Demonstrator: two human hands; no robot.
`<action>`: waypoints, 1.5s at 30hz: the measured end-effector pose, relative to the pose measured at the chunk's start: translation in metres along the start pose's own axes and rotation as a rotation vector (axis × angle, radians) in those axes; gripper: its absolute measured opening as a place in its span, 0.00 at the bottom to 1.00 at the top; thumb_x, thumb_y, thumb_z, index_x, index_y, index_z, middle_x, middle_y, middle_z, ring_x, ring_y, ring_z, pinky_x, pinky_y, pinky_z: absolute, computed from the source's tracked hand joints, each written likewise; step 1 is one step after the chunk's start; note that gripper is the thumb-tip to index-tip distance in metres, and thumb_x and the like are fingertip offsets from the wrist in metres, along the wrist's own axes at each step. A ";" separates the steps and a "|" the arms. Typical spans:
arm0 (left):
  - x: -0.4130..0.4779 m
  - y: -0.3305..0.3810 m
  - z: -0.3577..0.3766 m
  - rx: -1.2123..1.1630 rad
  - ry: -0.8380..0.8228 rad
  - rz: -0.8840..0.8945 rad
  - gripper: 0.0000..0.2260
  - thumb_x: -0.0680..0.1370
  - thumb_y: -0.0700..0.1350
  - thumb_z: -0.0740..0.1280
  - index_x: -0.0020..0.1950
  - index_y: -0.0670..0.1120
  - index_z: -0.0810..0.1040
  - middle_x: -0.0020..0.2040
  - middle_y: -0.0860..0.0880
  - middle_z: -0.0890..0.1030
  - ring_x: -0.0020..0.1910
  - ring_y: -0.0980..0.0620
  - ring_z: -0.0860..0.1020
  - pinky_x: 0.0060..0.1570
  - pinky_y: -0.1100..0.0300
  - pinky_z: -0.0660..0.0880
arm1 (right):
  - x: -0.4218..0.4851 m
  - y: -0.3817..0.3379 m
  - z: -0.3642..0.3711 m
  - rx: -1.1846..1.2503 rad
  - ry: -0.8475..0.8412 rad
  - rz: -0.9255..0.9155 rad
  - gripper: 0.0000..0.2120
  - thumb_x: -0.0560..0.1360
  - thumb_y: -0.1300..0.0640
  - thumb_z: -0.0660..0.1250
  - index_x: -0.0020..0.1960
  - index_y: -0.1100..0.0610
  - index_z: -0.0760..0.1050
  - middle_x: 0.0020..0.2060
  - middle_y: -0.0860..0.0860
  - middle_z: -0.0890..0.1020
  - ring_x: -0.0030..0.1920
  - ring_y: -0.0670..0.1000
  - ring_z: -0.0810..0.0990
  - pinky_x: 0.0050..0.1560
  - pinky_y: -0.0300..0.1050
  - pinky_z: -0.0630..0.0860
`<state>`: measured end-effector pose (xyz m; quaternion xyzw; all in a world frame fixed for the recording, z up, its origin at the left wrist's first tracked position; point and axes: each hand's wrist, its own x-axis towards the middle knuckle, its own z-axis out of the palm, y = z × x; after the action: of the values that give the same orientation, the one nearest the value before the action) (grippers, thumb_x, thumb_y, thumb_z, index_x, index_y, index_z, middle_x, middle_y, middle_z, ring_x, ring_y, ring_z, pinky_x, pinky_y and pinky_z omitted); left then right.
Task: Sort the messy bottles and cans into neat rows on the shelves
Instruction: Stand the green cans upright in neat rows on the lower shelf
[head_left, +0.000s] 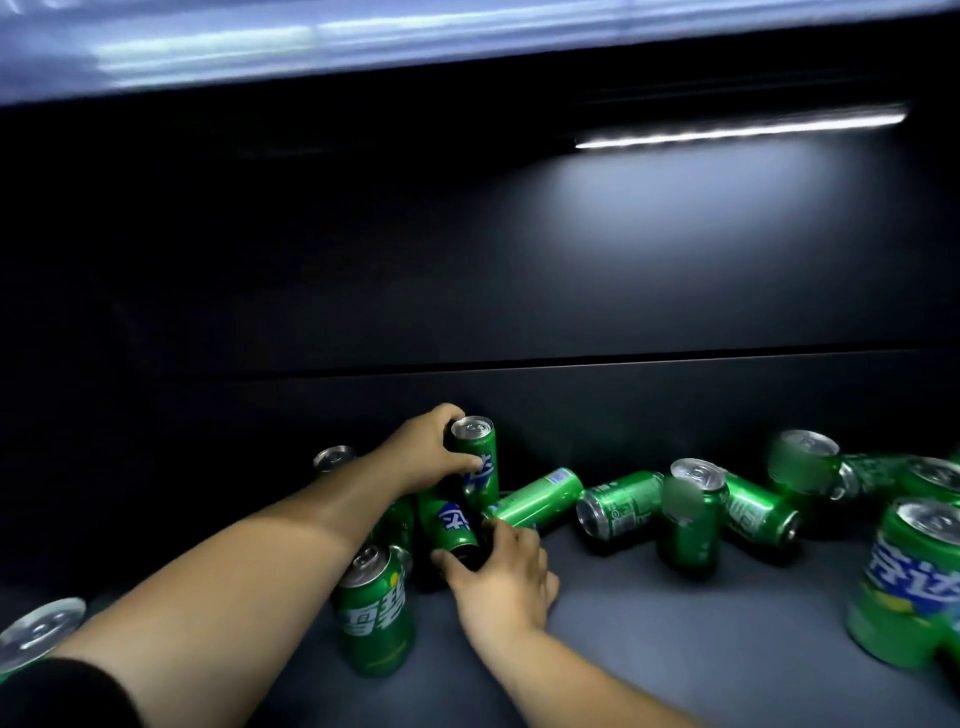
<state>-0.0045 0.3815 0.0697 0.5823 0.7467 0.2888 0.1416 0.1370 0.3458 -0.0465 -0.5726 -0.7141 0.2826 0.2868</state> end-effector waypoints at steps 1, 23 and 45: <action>0.002 0.000 0.001 -0.017 -0.004 -0.005 0.24 0.68 0.49 0.79 0.61 0.53 0.74 0.53 0.52 0.81 0.48 0.56 0.79 0.46 0.61 0.74 | 0.002 -0.001 0.001 -0.011 -0.010 0.003 0.36 0.66 0.26 0.66 0.68 0.42 0.68 0.63 0.46 0.70 0.68 0.51 0.68 0.65 0.51 0.63; -0.018 -0.006 -0.004 0.009 -0.024 0.062 0.17 0.72 0.45 0.77 0.57 0.48 0.74 0.49 0.51 0.81 0.50 0.51 0.80 0.51 0.55 0.76 | 0.015 0.031 -0.056 0.505 -0.142 -0.109 0.23 0.59 0.51 0.78 0.51 0.49 0.75 0.49 0.49 0.80 0.48 0.48 0.79 0.50 0.37 0.75; -0.101 0.040 -0.029 0.309 -0.350 0.165 0.25 0.68 0.59 0.76 0.61 0.59 0.72 0.56 0.58 0.79 0.54 0.58 0.78 0.58 0.55 0.76 | 0.009 0.012 -0.158 0.354 -0.539 -0.414 0.34 0.60 0.53 0.79 0.63 0.45 0.71 0.58 0.54 0.79 0.57 0.53 0.82 0.62 0.54 0.79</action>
<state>0.0392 0.2839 0.1040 0.6971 0.6960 0.0766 0.1538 0.2591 0.3690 0.0525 -0.2627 -0.8046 0.4783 0.2342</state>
